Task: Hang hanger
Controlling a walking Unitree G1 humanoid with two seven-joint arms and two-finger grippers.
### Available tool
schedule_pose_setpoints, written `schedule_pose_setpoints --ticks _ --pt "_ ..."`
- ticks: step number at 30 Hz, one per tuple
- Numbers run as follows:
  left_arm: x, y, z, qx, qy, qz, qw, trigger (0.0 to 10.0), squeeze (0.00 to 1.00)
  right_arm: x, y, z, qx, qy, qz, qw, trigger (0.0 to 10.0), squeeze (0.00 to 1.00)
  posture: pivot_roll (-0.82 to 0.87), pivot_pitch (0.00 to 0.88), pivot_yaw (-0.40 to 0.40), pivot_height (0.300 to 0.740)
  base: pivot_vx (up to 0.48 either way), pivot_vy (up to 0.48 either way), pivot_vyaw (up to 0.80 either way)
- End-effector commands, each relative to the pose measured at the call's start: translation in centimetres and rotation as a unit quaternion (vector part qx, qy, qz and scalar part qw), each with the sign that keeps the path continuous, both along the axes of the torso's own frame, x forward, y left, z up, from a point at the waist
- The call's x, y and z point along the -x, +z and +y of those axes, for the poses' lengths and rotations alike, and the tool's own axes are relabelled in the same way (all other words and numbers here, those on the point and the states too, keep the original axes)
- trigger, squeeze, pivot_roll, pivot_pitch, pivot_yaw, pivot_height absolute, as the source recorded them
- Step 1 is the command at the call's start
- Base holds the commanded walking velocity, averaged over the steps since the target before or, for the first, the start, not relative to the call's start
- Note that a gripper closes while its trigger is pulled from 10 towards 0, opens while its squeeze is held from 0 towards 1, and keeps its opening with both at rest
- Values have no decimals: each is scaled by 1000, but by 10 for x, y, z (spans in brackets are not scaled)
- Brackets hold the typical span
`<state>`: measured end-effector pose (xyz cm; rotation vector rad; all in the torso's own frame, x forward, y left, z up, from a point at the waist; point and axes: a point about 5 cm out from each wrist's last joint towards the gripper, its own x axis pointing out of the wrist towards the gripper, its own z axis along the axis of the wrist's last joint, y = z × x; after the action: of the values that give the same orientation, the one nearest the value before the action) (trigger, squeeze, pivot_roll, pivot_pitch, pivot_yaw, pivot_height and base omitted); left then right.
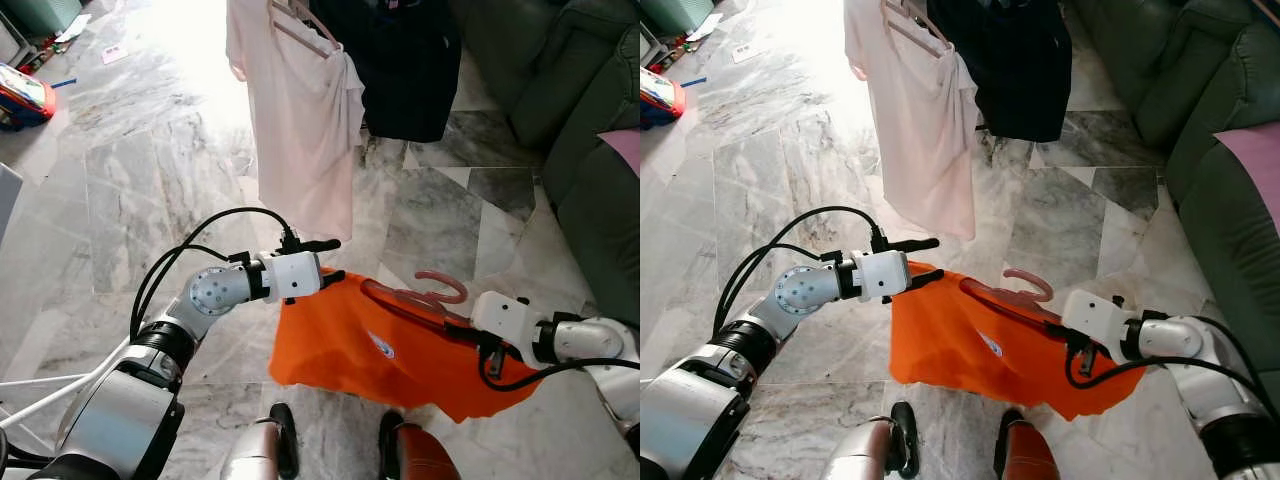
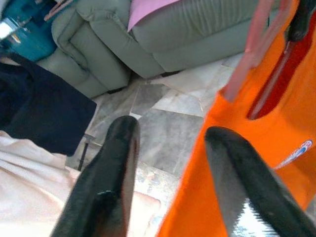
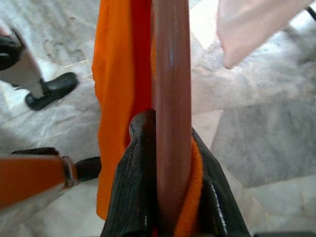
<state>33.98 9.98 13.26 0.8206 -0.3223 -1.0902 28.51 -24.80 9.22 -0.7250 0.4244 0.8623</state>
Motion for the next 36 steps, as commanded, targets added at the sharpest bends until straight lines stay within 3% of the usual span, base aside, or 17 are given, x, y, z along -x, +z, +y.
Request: schedule_pose_setpoints --ticks 1,10,12,14,16,17,20,21,22,23,25,29,31,33,34,36 --pt "2 -5 6 -5 2 5 1000 10000 1000 -1 -2 0 -16 -28 -12 999 0 0 -142 267 116 740 0 0 0" --pt "2 -18 14 65 75 56 994 10000 1000 -5 -16 6 -57 -124 -47 990 0 0 -154 262 98 740 0 0 0" --pt "3 -26 19 97 117 76 986 10000 1000 -5 -20 10 -71 -151 -60 984 0 0 -158 252 90 740 0 0 0" --pt "4 -42 28 149 209 109 960 10000 1000 -5 -26 16 -99 -200 -76 972 0 0 -162 243 82 740 0 0 0" --pt "5 -49 32 164 244 125 948 10000 1000 -5 -28 17 -110 -220 -81 966 0 0 -162 237 77 740 0 0 0" --pt "8 -60 38 199 294 159 921 10000 1000 -6 -30 18 -117 -251 -91 957 0 0 -161 234 76 740 0 0 0" --pt "12 -74 47 220 357 186 889 10000 1000 -6 -33 18 -124 -287 -99 945 0 0 -162 228 74 740 0 0 0" --pt "17 -85 55 233 411 195 860 10000 1000 -6 -35 17 -134 -326 -105 930 0 0 -162 226 73 740 0 0 0" --pt "17 -85 55 233 411 195 860 10000 1000 -6 -35 17 -134 -326 -105 930 0 0 -162 226 73 740 0 0 0" --pt "20 -90 58 239 439 200 843 10000 1000 -6 -35 16 -138 -349 -111 920 0 0 -164 223 72 740 0 0 0" --pt "24 -94 61 252 468 186 826 10000 1000 -6 -34 15 -153 -384 -119 903 0 0 -170 220 66 740 0 0 0" --pt "26 -92 70 281 505 155 801 10000 1000 -4 -34 15 -178 -423 -126 879 0 0 -178 215 56 740 0 0 0" --pt "25 -87 81 313 533 144 773 10000 1000 -1 -34 15 -187 -444 -130 867 0 0 -186 215 47 740 0 0 0" --pt "25 -82 90 328 551 122 758 10000 1000 2 -33 19 -204 -464 -135 851 0 0 -180 213 35 740 0 0 0" --pt "25 -82 90 328 551 122 758 10000 1000 2 -33 19 -204 -464 -135 851 0 0 -180 213 35 740 0 0 0" --pt "27 -84 93 334 562 126 746 10000 1000 5 -32 25 -199 -465 -142 851 0 0 -178 214 29 740 0 0 0"
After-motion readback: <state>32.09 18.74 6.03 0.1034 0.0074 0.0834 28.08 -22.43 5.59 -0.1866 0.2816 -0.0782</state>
